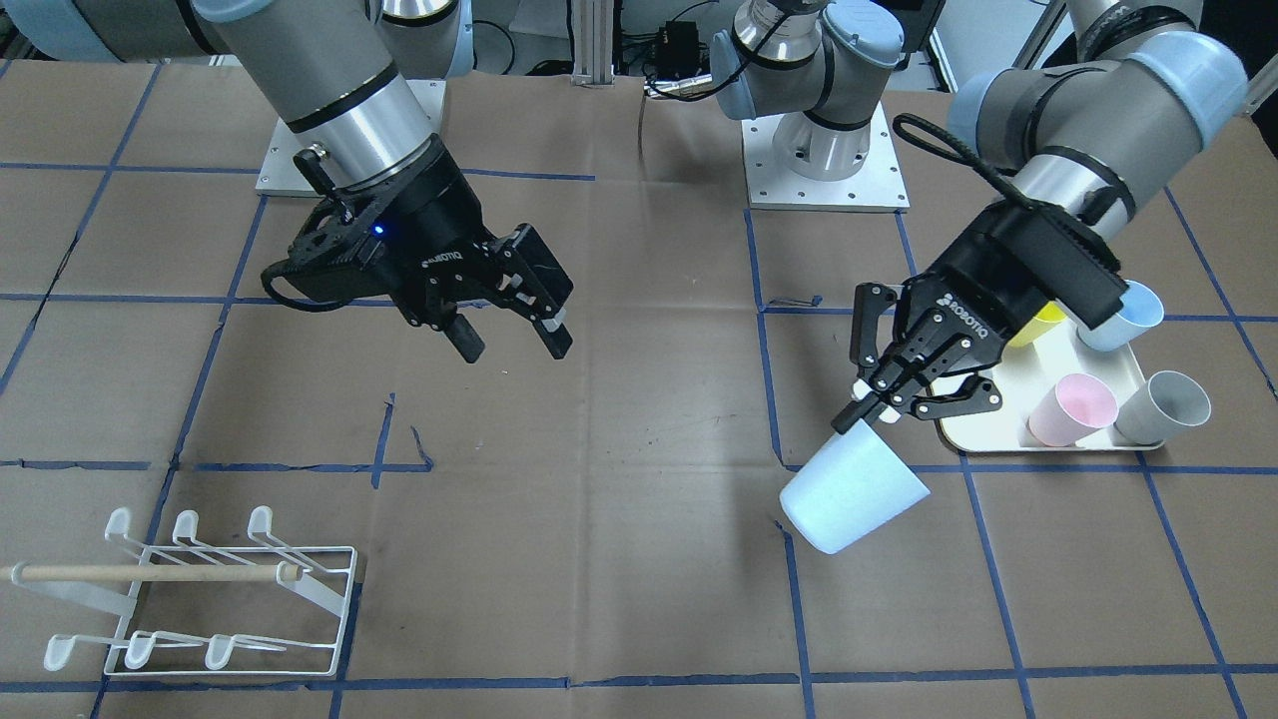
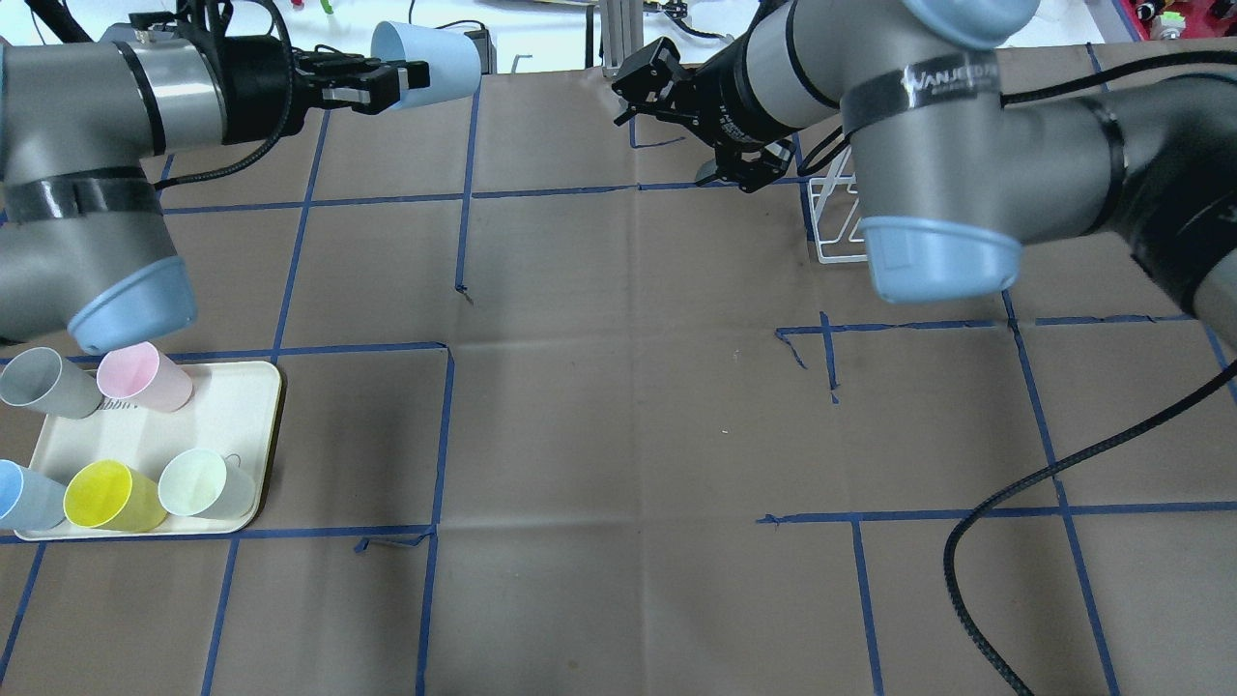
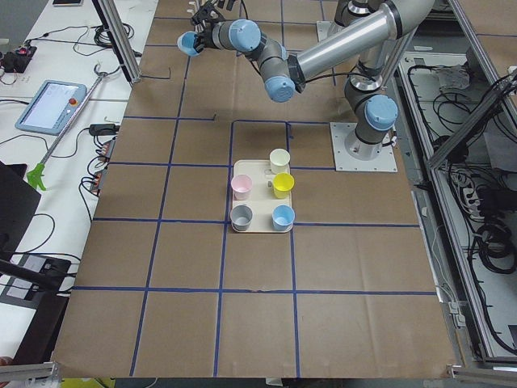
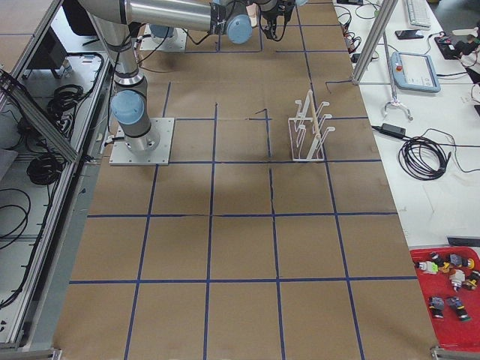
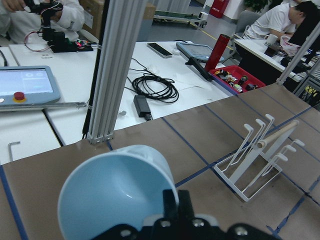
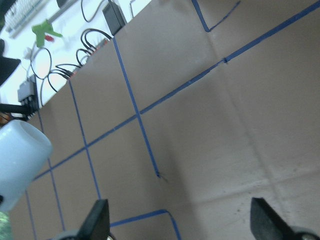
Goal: Transfer IKEA cup to right arm and place on rack
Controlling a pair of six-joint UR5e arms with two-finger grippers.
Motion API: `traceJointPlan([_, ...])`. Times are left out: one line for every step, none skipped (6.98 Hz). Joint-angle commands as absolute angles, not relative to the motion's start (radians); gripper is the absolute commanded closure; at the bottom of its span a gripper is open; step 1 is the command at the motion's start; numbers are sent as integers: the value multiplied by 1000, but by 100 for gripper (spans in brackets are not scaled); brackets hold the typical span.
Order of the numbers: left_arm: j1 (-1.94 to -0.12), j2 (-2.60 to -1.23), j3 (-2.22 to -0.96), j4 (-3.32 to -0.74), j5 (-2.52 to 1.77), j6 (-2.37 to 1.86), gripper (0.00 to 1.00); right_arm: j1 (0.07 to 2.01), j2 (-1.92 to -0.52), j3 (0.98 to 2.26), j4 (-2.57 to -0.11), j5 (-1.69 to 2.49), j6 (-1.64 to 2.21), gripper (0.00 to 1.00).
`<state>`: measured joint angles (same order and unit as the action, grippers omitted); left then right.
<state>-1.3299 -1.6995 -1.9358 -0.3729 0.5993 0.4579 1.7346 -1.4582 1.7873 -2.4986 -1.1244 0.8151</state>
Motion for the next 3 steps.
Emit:
traceJointPlan([-1351,-1797,-2000,-135,441,466,100,1744,-1447,1969,-2971,-1077,1200,0])
traceJointPlan([-1379,-1863,-2002,-13,437,416,100,1744,-1444,2036,-3164,-1042,1359,0])
traceJointPlan([-1399,-1870,-2003,124,452,229,100,1741,-1442,2077,-3283,-1037,1493,0])
